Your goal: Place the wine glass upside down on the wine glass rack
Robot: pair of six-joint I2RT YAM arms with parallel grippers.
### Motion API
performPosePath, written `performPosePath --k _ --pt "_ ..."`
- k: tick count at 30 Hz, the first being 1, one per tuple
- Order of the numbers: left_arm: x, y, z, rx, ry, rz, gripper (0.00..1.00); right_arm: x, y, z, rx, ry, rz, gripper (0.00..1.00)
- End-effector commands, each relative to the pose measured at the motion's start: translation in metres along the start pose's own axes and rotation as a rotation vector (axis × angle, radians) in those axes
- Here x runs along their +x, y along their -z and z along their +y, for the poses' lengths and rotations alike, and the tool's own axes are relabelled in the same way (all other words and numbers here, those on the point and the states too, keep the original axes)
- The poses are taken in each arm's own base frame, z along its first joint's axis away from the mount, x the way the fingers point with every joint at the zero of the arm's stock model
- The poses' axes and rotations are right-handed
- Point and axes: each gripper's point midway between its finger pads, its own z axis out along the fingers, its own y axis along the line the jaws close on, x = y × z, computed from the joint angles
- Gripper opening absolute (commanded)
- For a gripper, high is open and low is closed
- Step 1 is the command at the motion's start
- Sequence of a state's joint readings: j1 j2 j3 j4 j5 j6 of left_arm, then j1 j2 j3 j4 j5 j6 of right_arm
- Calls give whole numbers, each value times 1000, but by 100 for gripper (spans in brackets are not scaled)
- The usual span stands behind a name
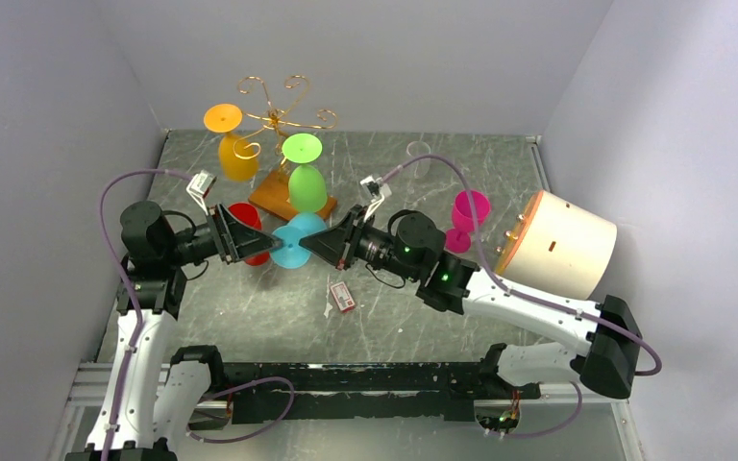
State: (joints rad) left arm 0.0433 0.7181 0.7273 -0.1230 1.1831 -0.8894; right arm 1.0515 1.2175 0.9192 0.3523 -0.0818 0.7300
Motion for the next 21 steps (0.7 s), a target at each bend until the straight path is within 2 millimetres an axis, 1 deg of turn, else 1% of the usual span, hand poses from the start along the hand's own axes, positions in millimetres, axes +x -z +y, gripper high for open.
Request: performPosePath --k 1,4,7,8,11,15,17,21 --pt "-8 -2 -3 -16 -22 -22 62 -19 14 11 -28 4 -38 0" --pt "-14 -1 3 -71 -50 -41 81 -31 25 10 -6 16 -63 0" --pt "-20 0 12 -141 -85 -64 93 -49 36 8 16 27 -104 0" --pt "-22 1 15 -163 -93 -73 100 -54 39 8 23 33 -115 0" --pt "-24 2 28 -221 -103 -91 100 -71 45 8 43 52 -150 0" --pt "-26 4 40 -267 -134 -101 100 -94 52 6 83 89 -202 0" --pt "-28 5 45 -289 -180 -110 100 -118 55 11 99 122 -263 0" --pt "-32 8 48 -303 -291 -145 99 -157 54 8 144 181 -352 0"
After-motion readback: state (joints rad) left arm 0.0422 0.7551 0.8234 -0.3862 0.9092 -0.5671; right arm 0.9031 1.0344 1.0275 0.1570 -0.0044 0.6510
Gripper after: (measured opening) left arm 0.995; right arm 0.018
